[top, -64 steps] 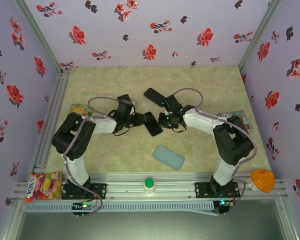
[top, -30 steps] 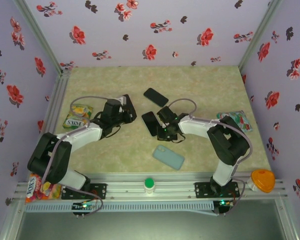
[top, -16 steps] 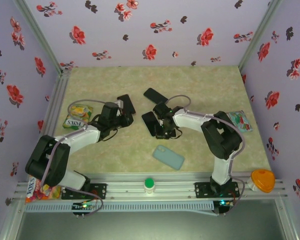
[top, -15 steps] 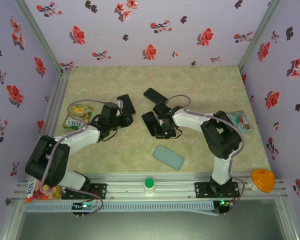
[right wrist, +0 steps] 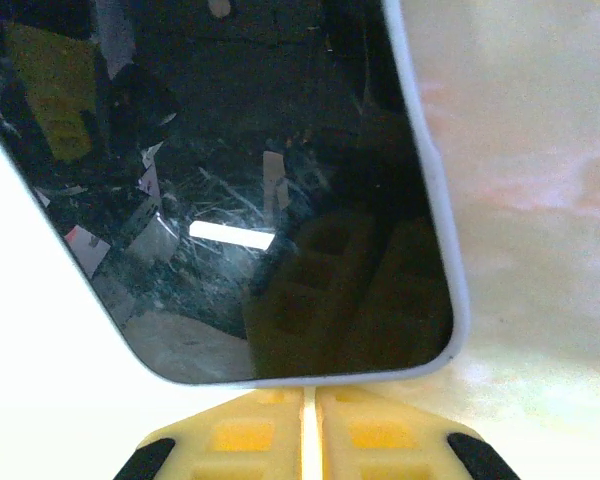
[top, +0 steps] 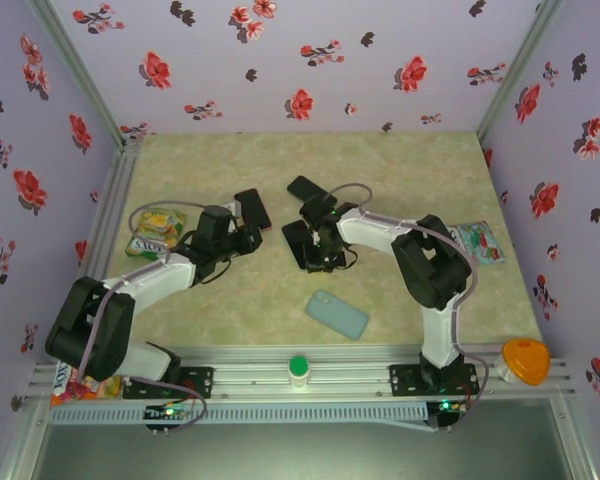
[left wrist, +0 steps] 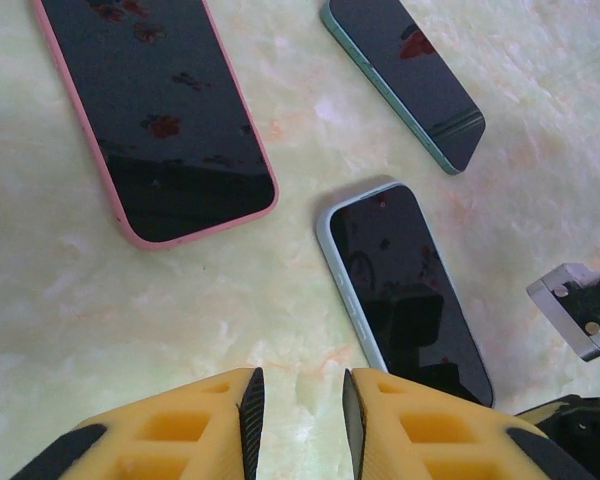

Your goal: Put the phone into the phone case

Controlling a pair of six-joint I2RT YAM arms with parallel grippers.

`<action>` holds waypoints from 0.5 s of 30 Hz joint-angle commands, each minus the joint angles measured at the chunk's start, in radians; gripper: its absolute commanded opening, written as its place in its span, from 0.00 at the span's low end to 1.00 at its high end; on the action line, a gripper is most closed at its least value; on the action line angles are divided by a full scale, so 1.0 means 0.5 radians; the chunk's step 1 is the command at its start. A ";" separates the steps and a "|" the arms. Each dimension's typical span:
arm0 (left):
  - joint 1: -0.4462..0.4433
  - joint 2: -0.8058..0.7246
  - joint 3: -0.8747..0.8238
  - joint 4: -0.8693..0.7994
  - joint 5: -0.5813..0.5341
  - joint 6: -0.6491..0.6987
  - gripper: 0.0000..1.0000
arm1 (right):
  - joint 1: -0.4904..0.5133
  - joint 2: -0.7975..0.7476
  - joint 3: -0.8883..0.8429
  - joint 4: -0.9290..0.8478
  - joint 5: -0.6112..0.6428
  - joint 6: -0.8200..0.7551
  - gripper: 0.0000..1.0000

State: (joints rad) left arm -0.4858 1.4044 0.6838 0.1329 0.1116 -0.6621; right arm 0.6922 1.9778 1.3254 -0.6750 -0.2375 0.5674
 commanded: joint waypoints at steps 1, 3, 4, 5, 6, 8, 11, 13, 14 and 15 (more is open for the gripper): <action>0.015 -0.071 -0.038 -0.030 -0.044 0.045 0.32 | -0.018 0.102 0.123 0.470 0.033 -0.060 0.13; 0.020 -0.087 -0.046 -0.029 -0.048 0.046 0.32 | -0.022 0.112 0.148 0.466 0.038 -0.068 0.13; 0.023 -0.093 -0.051 -0.031 -0.051 0.047 0.32 | -0.025 0.120 0.166 0.459 0.042 -0.073 0.13; 0.021 -0.099 -0.052 -0.033 -0.052 0.046 0.32 | -0.031 0.124 0.179 0.452 0.042 -0.073 0.13; 0.026 -0.102 -0.054 -0.035 -0.054 0.046 0.32 | -0.037 0.130 0.194 0.448 0.042 -0.080 0.13; 0.025 -0.114 -0.056 -0.042 -0.057 0.048 0.32 | -0.046 0.142 0.219 0.445 0.045 -0.085 0.13; 0.030 -0.130 -0.060 -0.053 -0.067 0.054 0.32 | -0.057 0.169 0.264 0.433 0.049 -0.094 0.13; 0.030 -0.142 -0.066 -0.053 -0.068 0.053 0.32 | -0.067 0.188 0.288 0.428 0.059 -0.101 0.13; 0.030 -0.146 -0.068 -0.057 -0.070 0.053 0.32 | -0.073 0.196 0.301 0.427 0.063 -0.104 0.13; 0.028 -0.152 -0.067 -0.057 -0.073 0.051 0.32 | -0.081 0.203 0.311 0.426 0.059 -0.103 0.13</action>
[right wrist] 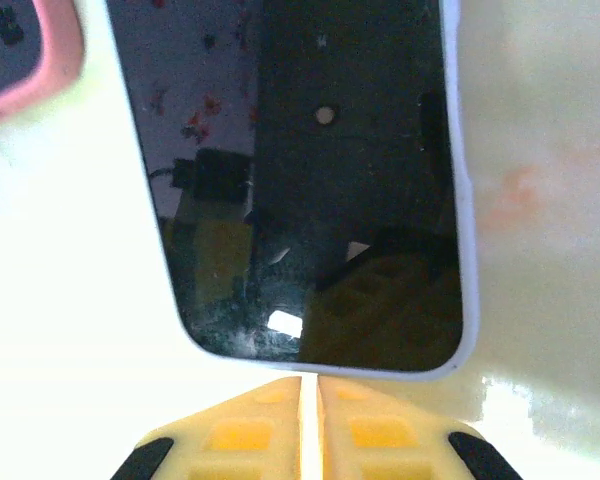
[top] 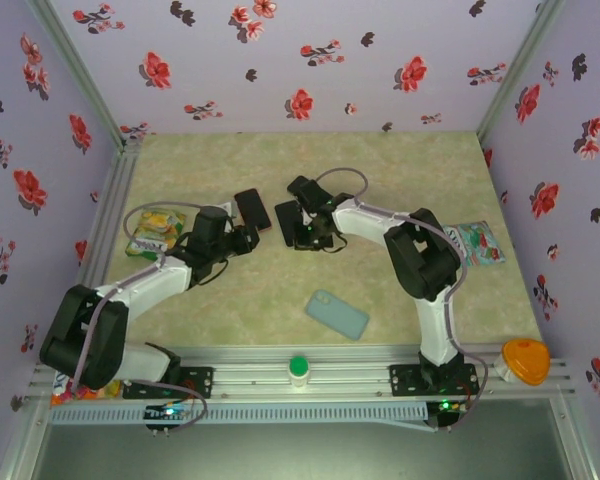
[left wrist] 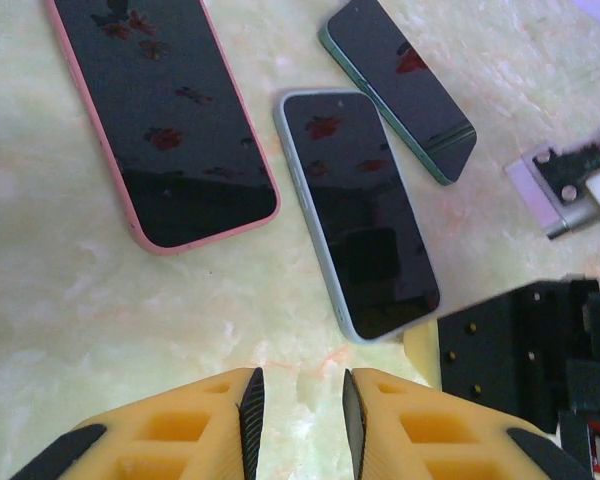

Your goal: Put the phone into the phone case

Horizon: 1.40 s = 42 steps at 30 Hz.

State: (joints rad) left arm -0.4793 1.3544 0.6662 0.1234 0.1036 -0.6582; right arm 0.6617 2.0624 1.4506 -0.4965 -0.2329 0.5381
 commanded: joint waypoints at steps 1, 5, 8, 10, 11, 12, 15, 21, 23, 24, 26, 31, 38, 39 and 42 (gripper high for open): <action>0.017 -0.058 -0.037 -0.038 -0.057 0.043 0.32 | -0.027 0.039 0.067 0.072 0.049 -0.042 0.13; 0.020 -0.070 -0.042 -0.044 -0.063 0.045 0.32 | -0.047 0.057 0.094 0.084 0.049 -0.047 0.13; 0.020 -0.070 -0.046 -0.046 -0.061 0.043 0.32 | -0.055 0.073 0.115 0.094 0.070 -0.051 0.13; 0.020 -0.070 -0.046 -0.045 -0.063 0.040 0.32 | -0.062 0.092 0.143 0.077 0.061 -0.056 0.13; 0.020 -0.070 -0.047 -0.044 -0.063 0.038 0.32 | -0.060 0.088 0.147 0.073 0.055 -0.055 0.13; 0.018 -0.070 -0.045 -0.044 -0.060 0.037 0.32 | -0.059 0.075 0.137 0.073 0.059 -0.057 0.13; 0.020 -0.064 -0.050 -0.038 -0.062 0.037 0.32 | -0.061 -0.044 0.046 0.078 0.084 -0.070 0.14; 0.016 -0.018 -0.062 -0.043 0.047 0.044 0.33 | -0.052 -0.417 -0.333 0.026 0.098 -0.098 0.28; 0.016 -0.015 -0.091 -0.036 0.067 0.029 0.33 | -0.032 -0.558 -0.480 -0.010 0.143 -0.114 0.30; 0.013 -0.015 -0.110 -0.029 0.073 0.018 0.33 | -0.016 -0.628 -0.551 -0.028 0.152 -0.130 0.33; 0.011 -0.018 -0.136 -0.016 0.081 0.005 0.33 | 0.022 -0.747 -0.665 -0.084 0.208 -0.149 0.38; -0.001 -0.012 -0.150 -0.023 0.079 -0.003 0.33 | 0.152 -0.918 -0.906 -0.135 0.266 -0.144 0.43; -0.014 -0.006 -0.149 -0.024 0.075 -0.006 0.33 | 0.282 -0.977 -1.083 -0.129 0.279 -0.113 0.44; -0.014 -0.006 -0.145 -0.026 0.075 -0.007 0.33 | 0.288 -0.975 -1.096 -0.128 0.279 -0.113 0.44; -0.014 -0.006 -0.144 -0.029 0.075 -0.006 0.33 | 0.301 -0.966 -1.112 -0.125 0.283 -0.119 0.41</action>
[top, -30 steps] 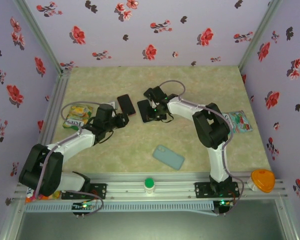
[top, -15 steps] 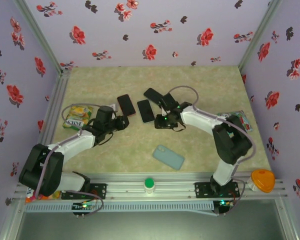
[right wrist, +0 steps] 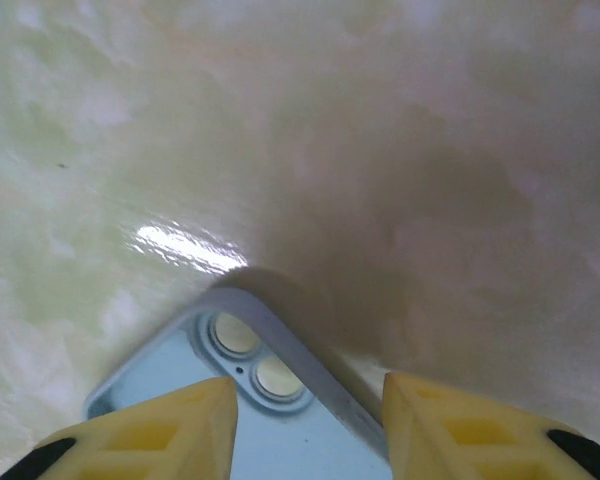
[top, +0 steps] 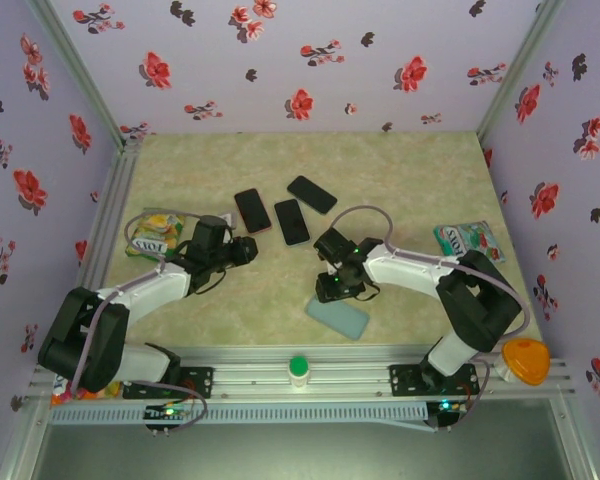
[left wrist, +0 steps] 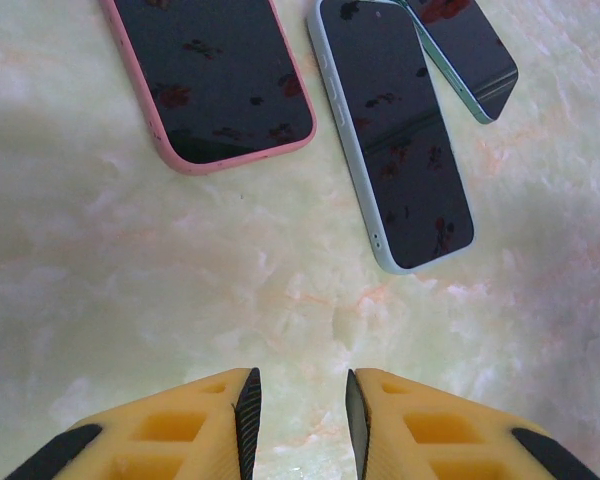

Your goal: Put the phone into the phone case

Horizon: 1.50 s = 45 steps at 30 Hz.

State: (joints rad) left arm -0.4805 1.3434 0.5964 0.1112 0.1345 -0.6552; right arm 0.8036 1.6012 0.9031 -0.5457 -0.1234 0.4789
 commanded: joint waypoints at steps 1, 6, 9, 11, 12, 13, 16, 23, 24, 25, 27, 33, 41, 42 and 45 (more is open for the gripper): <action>-0.012 0.019 -0.004 -0.005 0.013 -0.010 0.33 | 0.018 -0.032 -0.018 -0.031 0.071 -0.006 0.40; -0.012 0.019 0.000 -0.005 0.010 -0.015 0.34 | 0.020 0.032 0.002 -0.036 0.109 -0.034 0.27; -0.012 0.022 0.002 -0.008 0.007 -0.010 0.34 | 0.025 0.074 0.022 -0.038 0.122 -0.047 0.26; -0.012 0.025 0.004 -0.008 0.007 -0.009 0.34 | 0.027 0.094 0.031 -0.038 0.142 -0.054 0.25; -0.012 0.029 0.006 -0.008 0.004 -0.007 0.34 | 0.026 0.104 0.041 -0.038 0.150 -0.059 0.25; -0.013 0.031 0.009 -0.006 0.004 -0.009 0.34 | 0.030 0.112 0.046 -0.039 0.154 -0.065 0.25; -0.012 0.038 0.012 -0.003 0.004 -0.009 0.34 | 0.032 0.135 0.067 -0.047 0.175 -0.065 0.19; -0.013 0.019 0.007 -0.002 -0.022 -0.011 0.34 | 0.037 0.132 0.151 -0.062 0.240 -0.067 0.12; -0.014 0.017 0.005 0.000 -0.023 -0.007 0.34 | 0.038 0.138 0.177 -0.065 0.254 -0.079 0.12; -0.012 0.014 0.003 -0.001 -0.025 -0.009 0.34 | 0.039 0.146 0.201 -0.064 0.267 -0.087 0.12; -0.012 0.008 0.002 -0.005 -0.030 -0.004 0.34 | 0.037 0.185 0.270 -0.071 0.306 -0.112 0.11; -0.012 -0.026 -0.003 -0.026 -0.042 0.002 0.34 | 0.019 0.384 0.504 -0.071 0.371 -0.251 0.11; -0.009 -0.109 -0.021 -0.096 -0.094 0.028 0.34 | -0.062 0.613 0.724 -0.046 0.399 -0.397 0.14; -0.009 -0.113 -0.023 -0.099 -0.097 0.028 0.34 | -0.069 0.633 0.743 -0.045 0.397 -0.408 0.15; -0.005 -0.116 -0.021 -0.100 -0.097 0.028 0.34 | -0.096 0.633 0.756 -0.005 0.414 -0.409 0.22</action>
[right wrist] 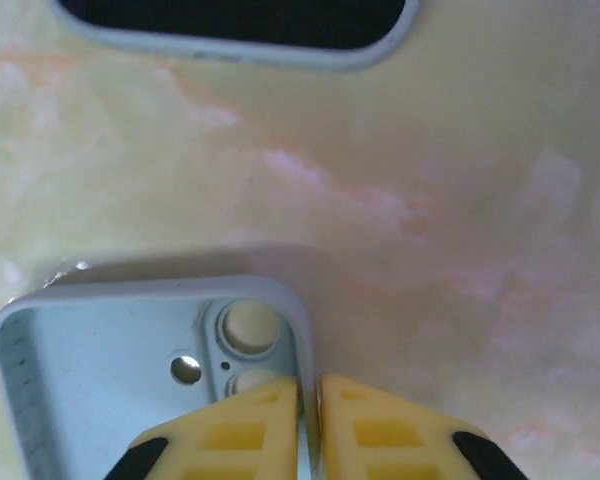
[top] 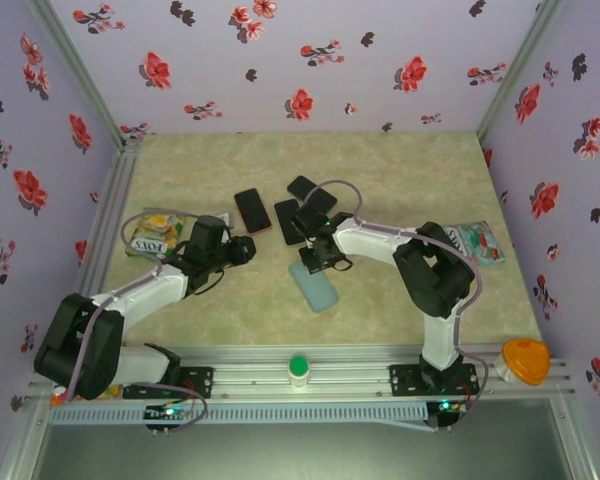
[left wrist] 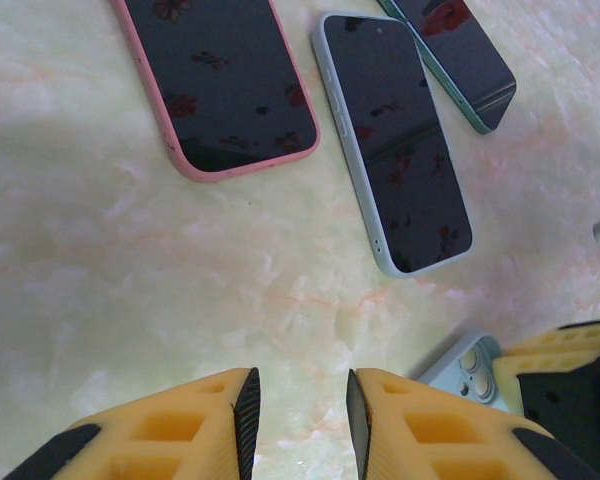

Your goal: Put the phone into the phone case

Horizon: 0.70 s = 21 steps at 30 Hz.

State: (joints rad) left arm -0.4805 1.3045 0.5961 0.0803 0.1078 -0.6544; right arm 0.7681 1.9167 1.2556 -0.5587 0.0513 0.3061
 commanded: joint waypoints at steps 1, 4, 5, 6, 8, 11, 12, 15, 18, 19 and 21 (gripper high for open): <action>-0.006 -0.038 -0.020 -0.038 -0.044 0.027 0.34 | -0.040 -0.009 0.053 0.034 0.056 -0.063 0.28; -0.006 -0.030 -0.011 -0.038 -0.047 0.031 0.34 | -0.082 -0.059 0.072 0.023 0.018 -0.054 0.37; -0.006 -0.030 -0.005 -0.043 -0.047 0.033 0.34 | -0.095 -0.091 0.074 0.017 0.023 -0.060 0.38; -0.006 -0.032 0.001 -0.048 -0.047 0.033 0.34 | -0.115 -0.124 0.077 0.008 0.029 -0.066 0.39; -0.001 -0.041 0.010 -0.064 -0.047 0.039 0.34 | -0.177 -0.198 0.080 0.023 0.022 -0.077 0.42; 0.008 -0.047 0.032 -0.089 -0.044 0.051 0.34 | -0.305 -0.231 0.158 0.062 -0.024 -0.137 0.53; 0.015 -0.042 0.044 -0.097 -0.041 0.054 0.34 | -0.346 -0.200 0.222 0.056 -0.056 -0.168 0.57; 0.027 -0.029 0.078 -0.102 -0.025 0.057 0.34 | -0.442 -0.061 0.433 0.061 -0.103 -0.231 0.68; 0.040 -0.026 0.107 -0.101 -0.013 0.057 0.34 | -0.498 0.136 0.672 0.042 -0.149 -0.327 0.76; 0.045 -0.029 0.108 -0.100 -0.011 0.057 0.34 | -0.506 0.197 0.737 0.039 -0.141 -0.364 0.79; 0.053 -0.034 0.109 -0.102 -0.010 0.057 0.34 | -0.523 0.343 0.899 -0.008 -0.156 -0.455 0.82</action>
State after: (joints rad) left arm -0.4656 1.3022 0.6231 0.0425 0.1051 -0.6472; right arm 0.5087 1.9877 1.6321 -0.5262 0.0013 0.1650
